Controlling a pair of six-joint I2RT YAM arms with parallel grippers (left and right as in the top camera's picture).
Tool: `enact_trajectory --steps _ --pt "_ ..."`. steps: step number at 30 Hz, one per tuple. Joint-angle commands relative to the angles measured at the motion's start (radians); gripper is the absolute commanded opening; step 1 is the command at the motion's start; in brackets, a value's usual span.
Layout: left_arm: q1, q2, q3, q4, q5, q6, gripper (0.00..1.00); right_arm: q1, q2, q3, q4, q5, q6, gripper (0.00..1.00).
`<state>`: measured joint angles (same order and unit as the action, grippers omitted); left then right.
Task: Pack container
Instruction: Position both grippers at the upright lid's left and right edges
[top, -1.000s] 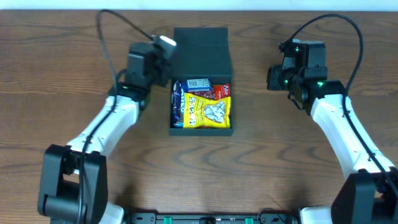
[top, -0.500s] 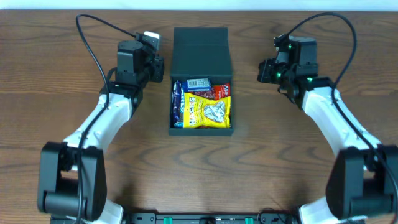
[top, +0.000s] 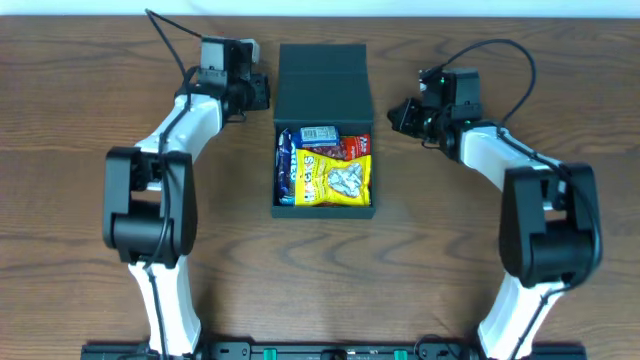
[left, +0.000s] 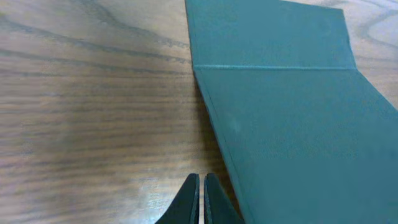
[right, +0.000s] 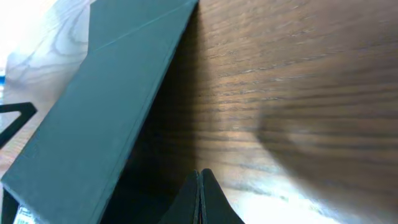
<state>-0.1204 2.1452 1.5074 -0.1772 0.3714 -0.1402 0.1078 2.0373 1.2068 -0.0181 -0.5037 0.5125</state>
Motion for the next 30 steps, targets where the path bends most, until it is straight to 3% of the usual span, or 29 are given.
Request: enact_trajectory --steps 1,8,18,30 --pt "0.004 0.061 0.065 -0.024 0.045 -0.063 0.06 0.024 0.063 0.095 0.0 -0.063 0.026 0.01" --pt "0.006 0.13 0.105 -0.035 0.14 -0.174 0.06 0.042 0.152 0.214 -0.031 -0.071 0.058 0.01" --pt "0.01 0.138 0.108 -0.032 0.173 -0.179 0.06 0.053 0.178 0.22 -0.057 -0.035 0.101 0.01" --pt "0.011 0.136 0.119 0.008 0.304 -0.181 0.06 0.079 0.226 0.22 0.106 -0.137 0.087 0.01"
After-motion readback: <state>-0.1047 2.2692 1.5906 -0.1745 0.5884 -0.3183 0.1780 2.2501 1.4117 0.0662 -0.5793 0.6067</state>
